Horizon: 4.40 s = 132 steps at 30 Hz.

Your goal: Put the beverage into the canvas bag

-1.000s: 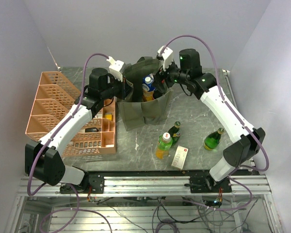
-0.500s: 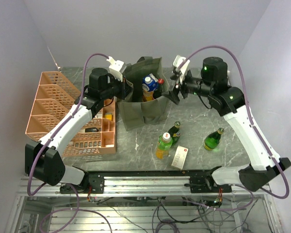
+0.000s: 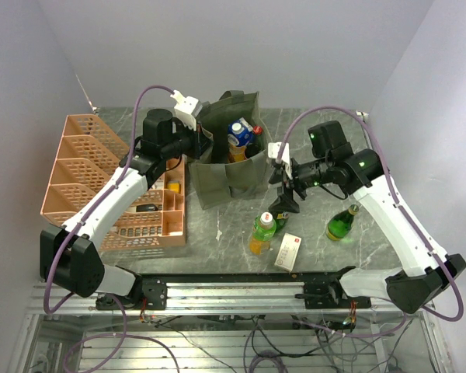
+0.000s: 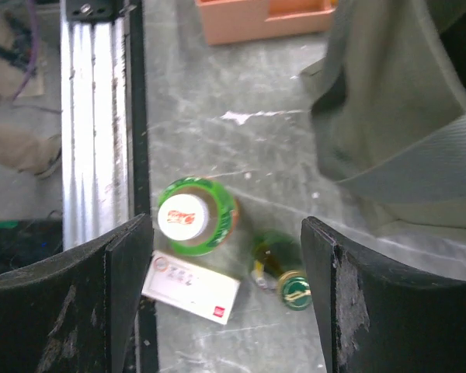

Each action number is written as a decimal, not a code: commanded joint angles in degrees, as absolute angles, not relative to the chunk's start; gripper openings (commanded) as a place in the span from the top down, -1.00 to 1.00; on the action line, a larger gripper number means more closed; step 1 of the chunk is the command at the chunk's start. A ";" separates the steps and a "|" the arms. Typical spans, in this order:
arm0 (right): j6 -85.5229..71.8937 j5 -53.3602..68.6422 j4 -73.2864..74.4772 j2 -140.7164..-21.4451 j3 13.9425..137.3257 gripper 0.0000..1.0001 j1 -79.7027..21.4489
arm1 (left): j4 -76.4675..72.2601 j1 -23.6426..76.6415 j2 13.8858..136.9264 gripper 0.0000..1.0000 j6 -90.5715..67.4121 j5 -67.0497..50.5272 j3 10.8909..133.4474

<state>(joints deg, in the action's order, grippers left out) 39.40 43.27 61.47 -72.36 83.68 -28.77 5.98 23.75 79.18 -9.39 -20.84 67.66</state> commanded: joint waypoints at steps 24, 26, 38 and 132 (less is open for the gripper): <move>42.72 48.55 59.68 -72.04 68.59 -0.42 -32.09 | 5.99 24.26 79.11 0.86 -7.98 -19.30 68.37; 41.95 47.99 58.62 -72.52 68.42 -0.37 -32.33 | 6.26 24.21 79.22 0.86 -7.80 -19.37 68.54; 41.08 47.12 56.95 -73.34 68.26 0.00 -33.22 | 6.18 24.26 80.03 0.86 -7.61 -19.99 68.55; 18.86 22.23 35.24 -102.00 141.05 1.00 -37.84 | 7.45 24.26 78.02 0.00 -11.45 -9.58 71.22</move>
<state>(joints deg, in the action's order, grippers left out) 18.61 23.90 42.41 -102.28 140.11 -37.63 6.37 23.83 77.41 -9.85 -15.44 66.22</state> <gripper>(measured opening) 0.345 0.458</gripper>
